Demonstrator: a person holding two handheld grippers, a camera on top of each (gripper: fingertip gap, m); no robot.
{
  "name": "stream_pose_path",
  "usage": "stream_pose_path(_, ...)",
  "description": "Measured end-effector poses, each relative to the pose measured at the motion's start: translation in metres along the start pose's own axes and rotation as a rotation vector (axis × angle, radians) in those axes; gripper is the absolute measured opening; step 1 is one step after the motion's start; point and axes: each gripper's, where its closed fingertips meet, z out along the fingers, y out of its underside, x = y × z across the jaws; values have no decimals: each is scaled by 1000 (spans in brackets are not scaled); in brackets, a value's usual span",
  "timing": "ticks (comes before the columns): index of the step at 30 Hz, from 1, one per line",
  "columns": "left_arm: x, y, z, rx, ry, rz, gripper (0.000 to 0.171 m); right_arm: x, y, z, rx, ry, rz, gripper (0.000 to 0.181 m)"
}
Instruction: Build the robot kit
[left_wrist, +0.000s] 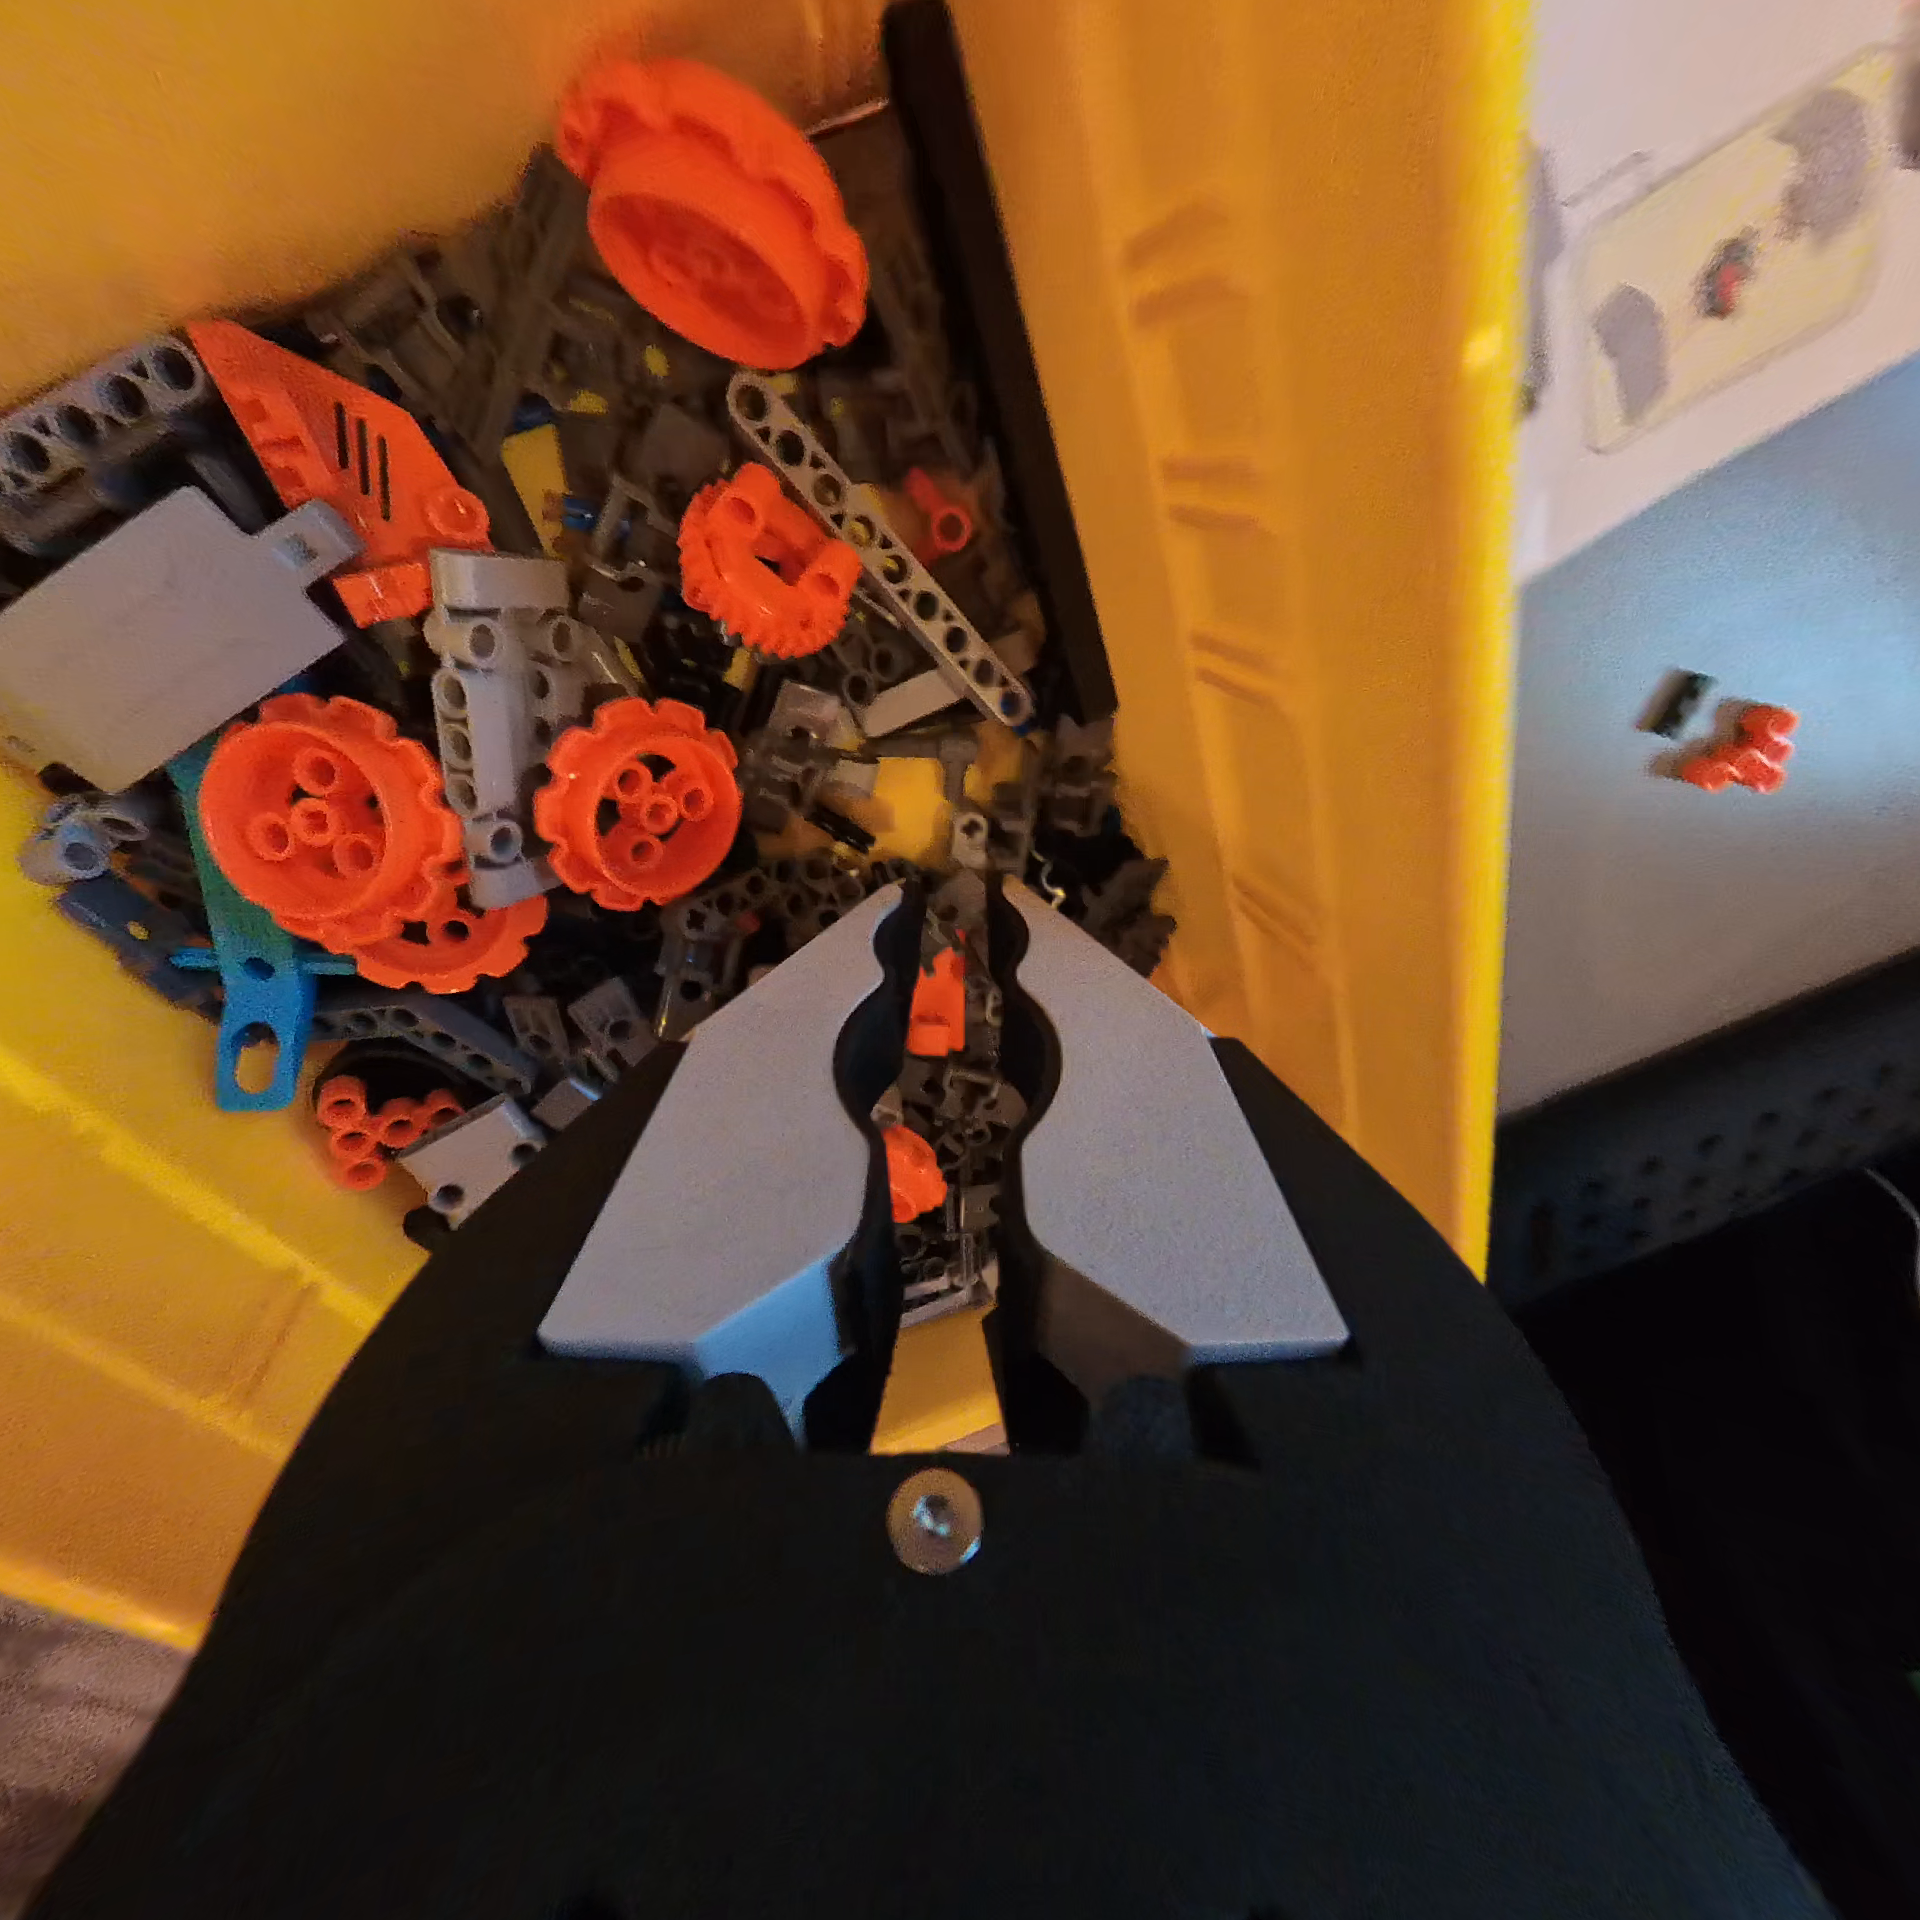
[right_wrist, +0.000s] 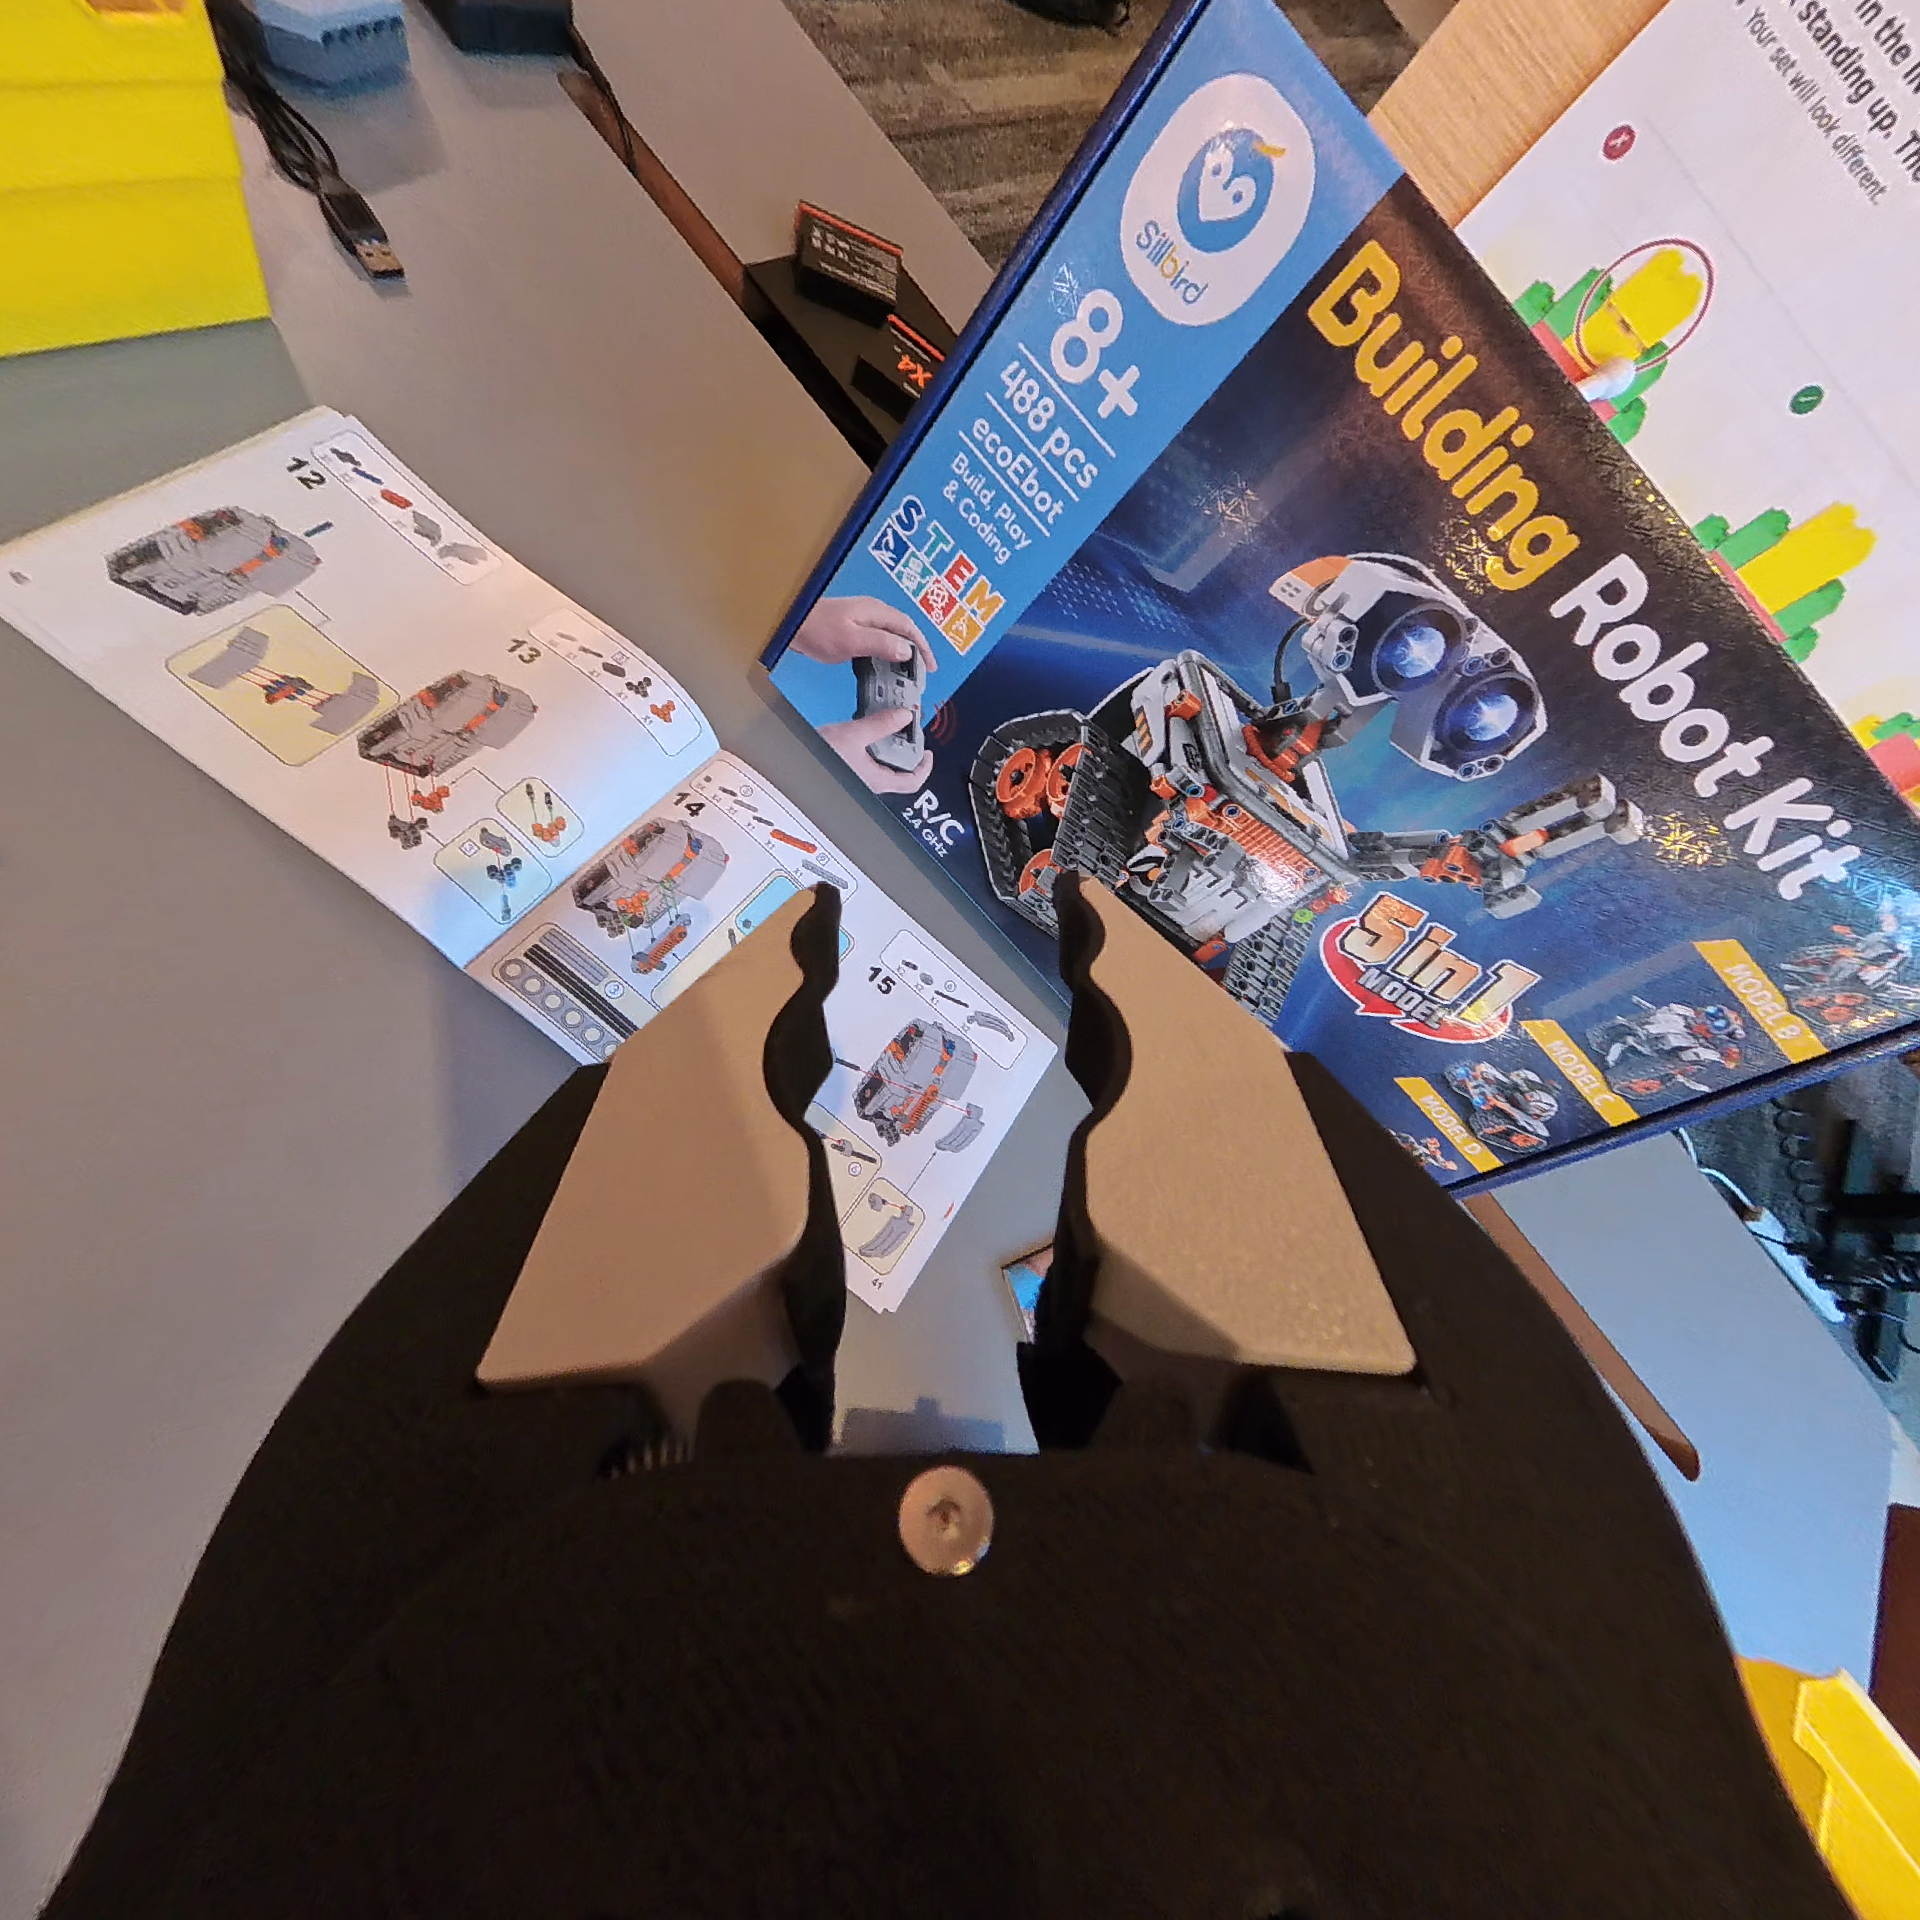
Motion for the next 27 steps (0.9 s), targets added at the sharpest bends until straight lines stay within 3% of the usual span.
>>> stream_pose_path(12,-25,3,21,-108,-135,-71,6,5,3,-1,-6,12,4,41)
stream_pose_path(27,-29,3,31,-148,-147,-65,3,6,3,-1,-13,20,-8,41)
